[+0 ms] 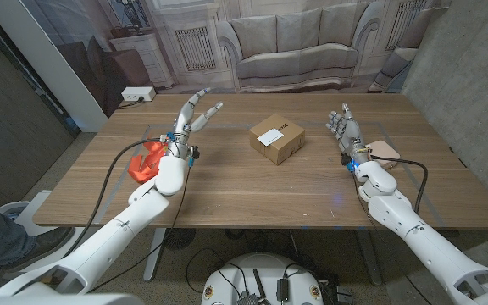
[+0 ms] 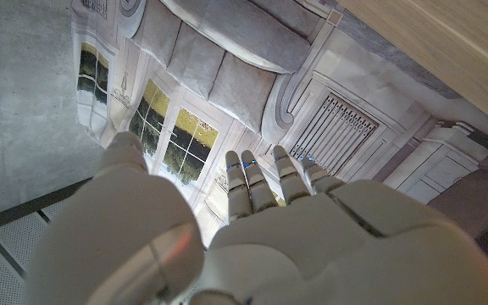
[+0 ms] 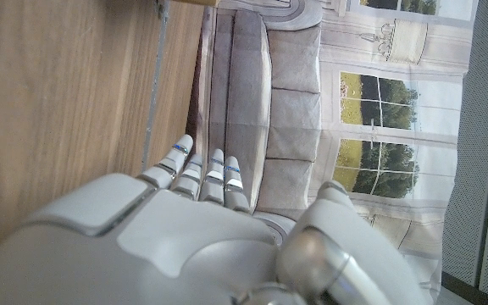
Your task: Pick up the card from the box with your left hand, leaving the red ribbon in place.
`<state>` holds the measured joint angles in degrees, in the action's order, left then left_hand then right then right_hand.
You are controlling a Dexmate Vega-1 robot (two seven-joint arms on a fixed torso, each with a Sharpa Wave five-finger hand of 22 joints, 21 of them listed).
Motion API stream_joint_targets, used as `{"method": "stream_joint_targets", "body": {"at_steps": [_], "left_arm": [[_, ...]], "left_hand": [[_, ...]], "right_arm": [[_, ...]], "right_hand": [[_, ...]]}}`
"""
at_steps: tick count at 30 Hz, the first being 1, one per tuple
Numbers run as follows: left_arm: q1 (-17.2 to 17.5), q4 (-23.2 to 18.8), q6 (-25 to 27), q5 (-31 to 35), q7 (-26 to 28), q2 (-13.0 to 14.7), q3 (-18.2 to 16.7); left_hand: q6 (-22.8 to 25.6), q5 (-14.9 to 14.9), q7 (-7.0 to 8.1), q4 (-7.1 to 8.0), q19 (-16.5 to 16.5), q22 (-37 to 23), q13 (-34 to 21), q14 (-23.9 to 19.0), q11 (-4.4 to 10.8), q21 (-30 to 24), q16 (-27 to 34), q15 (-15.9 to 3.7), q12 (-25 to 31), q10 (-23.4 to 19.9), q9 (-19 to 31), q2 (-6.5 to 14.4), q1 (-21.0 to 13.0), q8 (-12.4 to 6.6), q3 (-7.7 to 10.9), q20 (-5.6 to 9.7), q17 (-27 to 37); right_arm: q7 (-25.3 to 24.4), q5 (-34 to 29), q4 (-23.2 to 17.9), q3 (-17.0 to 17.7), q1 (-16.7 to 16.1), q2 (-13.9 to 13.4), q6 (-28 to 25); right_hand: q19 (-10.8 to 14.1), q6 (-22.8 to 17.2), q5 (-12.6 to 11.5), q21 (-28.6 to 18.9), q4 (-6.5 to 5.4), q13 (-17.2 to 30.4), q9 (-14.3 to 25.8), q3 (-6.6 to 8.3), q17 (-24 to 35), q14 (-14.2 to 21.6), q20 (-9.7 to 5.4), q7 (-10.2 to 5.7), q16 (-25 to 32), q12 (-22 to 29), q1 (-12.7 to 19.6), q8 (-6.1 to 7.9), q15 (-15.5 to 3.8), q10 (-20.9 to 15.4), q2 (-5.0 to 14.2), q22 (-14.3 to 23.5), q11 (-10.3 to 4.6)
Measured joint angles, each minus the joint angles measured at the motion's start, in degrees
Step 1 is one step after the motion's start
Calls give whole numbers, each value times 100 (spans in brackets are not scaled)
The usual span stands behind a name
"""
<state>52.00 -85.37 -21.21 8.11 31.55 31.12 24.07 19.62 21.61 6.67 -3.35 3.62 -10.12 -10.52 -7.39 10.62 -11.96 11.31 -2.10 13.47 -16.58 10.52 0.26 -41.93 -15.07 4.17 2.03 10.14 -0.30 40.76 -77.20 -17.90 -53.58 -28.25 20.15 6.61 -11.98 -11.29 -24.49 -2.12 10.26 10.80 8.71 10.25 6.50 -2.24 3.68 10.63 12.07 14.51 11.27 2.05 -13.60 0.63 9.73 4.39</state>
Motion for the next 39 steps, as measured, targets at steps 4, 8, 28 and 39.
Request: {"method": "stream_joint_targets", "body": {"at_steps": [4, 8, 28, 39], "left_arm": [[-7, -38, 73, 142, 128, 3, 44], [-7, -73, 159, 331, 306, 9, 77], [169, -556, 783, 1208, 896, 204, 240], [204, -832, 1130, 1536, 943, 347, 347]], "left_hand": [[75, 21, 5, -45, -118, 0, 0, -93, -3, -29, 44, 7, 0, -115, 0, -3, -72, 0, 2, 0, 0], [165, 23, 21, -45, -158, 0, 0, -189, 15, -44, 44, -15, 0, -194, 0, -8, -122, 0, 2, -21, 0], [409, 43, 79, -92, -165, -1, 0, -319, 53, -46, 44, -28, 0, -375, 0, -5, -193, -22, 2, -29, 0], [418, 64, 90, -109, -142, -2, 0, -319, 53, -4, 44, -28, -40, -375, 0, -35, -222, -19, -15, -7, 0]], "right_arm": [[2, 10, -9, 10, -10, -7, 3], [15, 14, -18, 14, -14, -16, 3], [134, 35, 63, -14, 41, -2, 6], [154, 50, 66, -12, 40, -3, 15]], "right_hand": [[0, 0, 0, 0, 2, 0, 0, -1, 0, 0, 0, 0, 0, 0, 0, 0, 0, 0, 0, 0, 0], [0, 0, 0, 5, 24, 0, 0, -24, 0, 0, 0, 0, 0, 0, 0, 0, 0, 0, 0, 0, 0], [14, 0, 0, 78, 24, 0, -1, -24, 0, 0, 15, 0, 0, 0, 0, 0, 0, 1, 0, 29, 0], [20, 0, 0, 99, 24, 0, -1, -24, 0, 0, 21, 0, 0, 0, 23, 0, 0, 1, 23, 28, 0]]}}
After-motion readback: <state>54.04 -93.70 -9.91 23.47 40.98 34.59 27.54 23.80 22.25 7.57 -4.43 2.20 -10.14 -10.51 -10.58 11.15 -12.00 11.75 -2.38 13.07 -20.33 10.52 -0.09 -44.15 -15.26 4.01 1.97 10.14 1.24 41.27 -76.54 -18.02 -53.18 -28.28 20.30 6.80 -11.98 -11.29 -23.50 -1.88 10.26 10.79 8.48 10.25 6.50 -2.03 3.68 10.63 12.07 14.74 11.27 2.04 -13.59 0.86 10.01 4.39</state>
